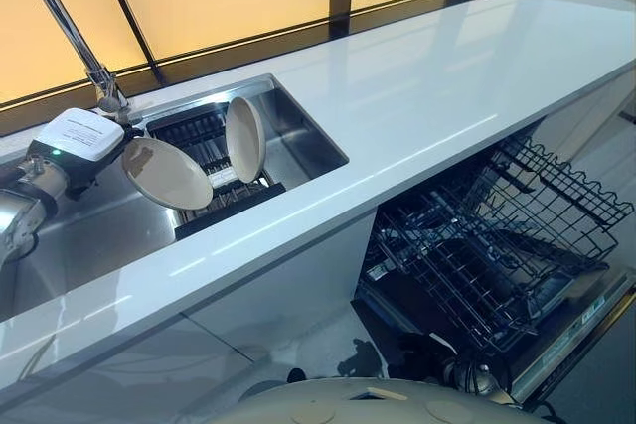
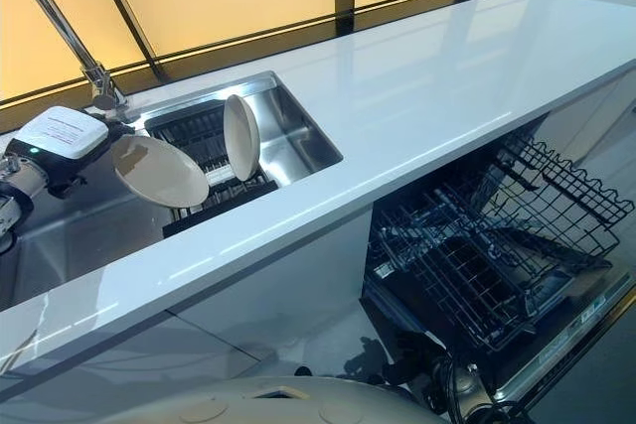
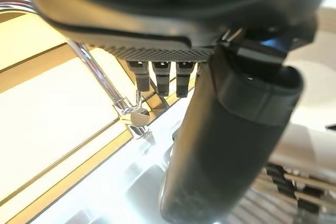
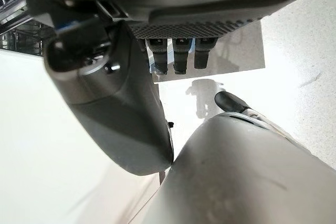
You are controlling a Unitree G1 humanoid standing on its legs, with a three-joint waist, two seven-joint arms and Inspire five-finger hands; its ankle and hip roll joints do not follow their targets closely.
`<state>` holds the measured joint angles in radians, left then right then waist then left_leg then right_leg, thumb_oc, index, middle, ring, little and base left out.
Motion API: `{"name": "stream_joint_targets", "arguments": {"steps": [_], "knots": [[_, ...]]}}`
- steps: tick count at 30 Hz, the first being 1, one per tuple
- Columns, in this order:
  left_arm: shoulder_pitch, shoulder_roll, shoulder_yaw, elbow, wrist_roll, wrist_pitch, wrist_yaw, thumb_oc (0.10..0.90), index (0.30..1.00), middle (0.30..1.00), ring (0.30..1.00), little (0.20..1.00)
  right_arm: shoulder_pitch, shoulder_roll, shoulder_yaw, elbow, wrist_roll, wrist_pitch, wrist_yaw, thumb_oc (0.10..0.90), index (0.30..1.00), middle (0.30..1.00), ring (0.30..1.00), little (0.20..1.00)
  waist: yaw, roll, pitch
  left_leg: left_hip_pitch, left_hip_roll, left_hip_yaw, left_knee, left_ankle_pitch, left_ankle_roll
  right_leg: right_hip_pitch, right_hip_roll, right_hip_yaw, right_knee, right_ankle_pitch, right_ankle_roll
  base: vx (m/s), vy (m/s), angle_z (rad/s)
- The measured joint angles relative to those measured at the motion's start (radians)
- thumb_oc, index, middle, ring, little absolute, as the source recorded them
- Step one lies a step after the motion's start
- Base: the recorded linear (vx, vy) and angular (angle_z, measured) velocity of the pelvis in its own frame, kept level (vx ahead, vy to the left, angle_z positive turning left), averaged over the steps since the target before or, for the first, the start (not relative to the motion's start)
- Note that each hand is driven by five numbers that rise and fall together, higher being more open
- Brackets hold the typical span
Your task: Pick up plates and place into dishwasher.
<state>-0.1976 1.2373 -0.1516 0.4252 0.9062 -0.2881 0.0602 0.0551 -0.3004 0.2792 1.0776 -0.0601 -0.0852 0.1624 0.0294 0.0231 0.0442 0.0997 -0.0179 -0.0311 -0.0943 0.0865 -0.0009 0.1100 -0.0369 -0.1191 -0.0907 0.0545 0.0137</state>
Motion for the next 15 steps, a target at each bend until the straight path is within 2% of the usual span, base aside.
{"name": "stream_joint_targets", "arguments": {"steps": [15], "knots": [[-0.011,0.0,-0.058,-0.009,0.039,-0.022,-0.048,0.8,0.9,0.9,0.9,0.9,-0.009,0.0,0.0,0.013,0.0,-0.004,0.001,0.8,0.9,0.9,0.9,0.9,-0.01,0.0,0.0,0.004,0.0,0.008,0.0,-0.001,-0.001,-0.001,0.001,0.008,0.0,0.001,0.001,0.0,0.0,0.0]]}}
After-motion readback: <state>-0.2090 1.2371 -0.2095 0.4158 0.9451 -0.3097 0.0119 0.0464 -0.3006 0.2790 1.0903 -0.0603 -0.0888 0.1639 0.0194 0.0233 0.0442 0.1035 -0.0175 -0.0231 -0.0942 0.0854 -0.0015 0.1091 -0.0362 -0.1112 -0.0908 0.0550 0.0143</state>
